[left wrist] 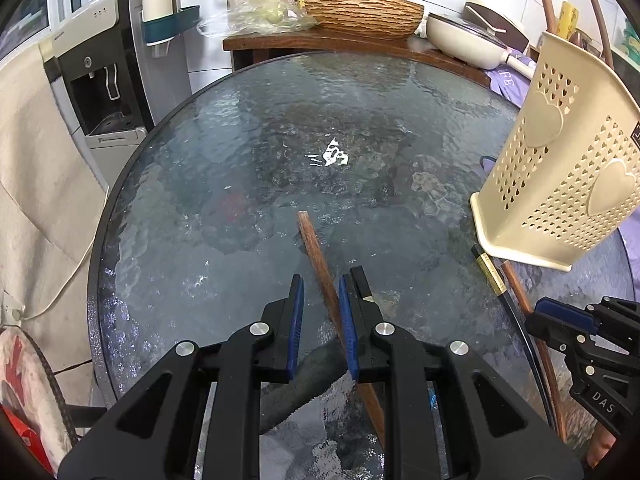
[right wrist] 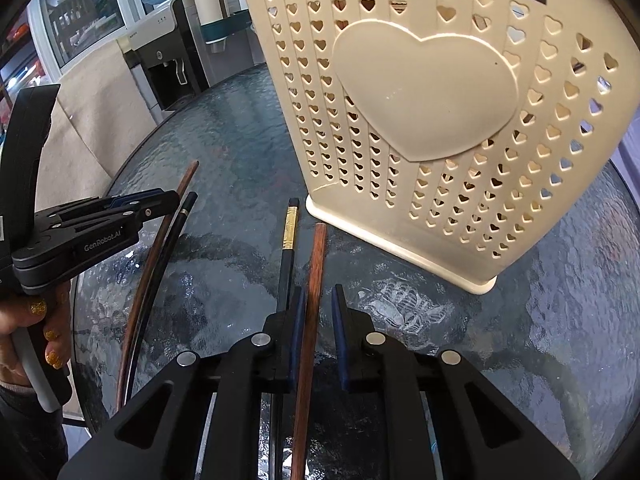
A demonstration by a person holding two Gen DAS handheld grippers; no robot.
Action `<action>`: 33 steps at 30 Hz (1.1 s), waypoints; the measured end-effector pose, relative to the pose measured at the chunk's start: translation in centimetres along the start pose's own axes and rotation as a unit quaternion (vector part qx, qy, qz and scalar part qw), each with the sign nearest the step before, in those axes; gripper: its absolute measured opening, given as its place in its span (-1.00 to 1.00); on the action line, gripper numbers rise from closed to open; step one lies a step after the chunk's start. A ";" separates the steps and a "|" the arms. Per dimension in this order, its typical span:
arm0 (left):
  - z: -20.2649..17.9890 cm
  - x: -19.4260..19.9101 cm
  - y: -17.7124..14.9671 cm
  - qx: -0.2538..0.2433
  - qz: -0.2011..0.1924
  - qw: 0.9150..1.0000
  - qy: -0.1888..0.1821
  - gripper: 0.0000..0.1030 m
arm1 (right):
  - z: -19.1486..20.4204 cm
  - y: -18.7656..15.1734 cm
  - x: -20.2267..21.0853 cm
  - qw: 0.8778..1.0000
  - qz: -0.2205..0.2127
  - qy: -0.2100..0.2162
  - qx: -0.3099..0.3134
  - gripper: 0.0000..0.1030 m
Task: Organize utensils
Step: 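Grasp a brown chopstick with the right tool while the left tool grasps another brown chopstick, then carry the brown chopstick with the right tool while the left tool carries its chopstick to the holder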
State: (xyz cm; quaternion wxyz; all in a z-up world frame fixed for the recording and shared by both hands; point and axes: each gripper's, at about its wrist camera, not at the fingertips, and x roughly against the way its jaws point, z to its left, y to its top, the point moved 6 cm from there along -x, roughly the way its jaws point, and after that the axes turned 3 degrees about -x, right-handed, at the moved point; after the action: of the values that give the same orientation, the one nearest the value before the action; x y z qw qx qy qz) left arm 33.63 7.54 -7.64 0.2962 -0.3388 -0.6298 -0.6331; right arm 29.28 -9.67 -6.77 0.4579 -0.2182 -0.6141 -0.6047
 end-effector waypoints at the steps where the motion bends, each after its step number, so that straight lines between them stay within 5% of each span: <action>1: 0.1 -0.1 0.0 0.002 0.003 1.000 0.001 -0.63 | 0.0 0.0 0.0 1.000 0.000 -0.001 0.000 -0.74; 15: -1.6 -1.2 1.1 -0.034 0.019 0.999 0.017 -0.64 | 0.9 0.7 -0.8 0.999 0.017 -0.028 0.010 -0.74; 20: -1.6 -1.3 1.2 -0.032 0.019 0.999 0.011 -0.78 | 1.6 1.0 -1.1 0.999 0.025 -0.041 0.020 -0.79; 33: -2.1 0.1 1.0 -0.032 -0.004 0.999 0.021 -0.87 | 1.1 1.0 -0.5 1.000 0.000 0.010 0.010 -0.87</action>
State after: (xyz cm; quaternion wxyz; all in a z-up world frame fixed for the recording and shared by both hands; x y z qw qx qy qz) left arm 34.25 5.44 -6.89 0.2957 -0.3320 -0.6043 -0.6612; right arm 29.99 -8.34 -6.52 0.4667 -0.2075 -0.6153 -0.6004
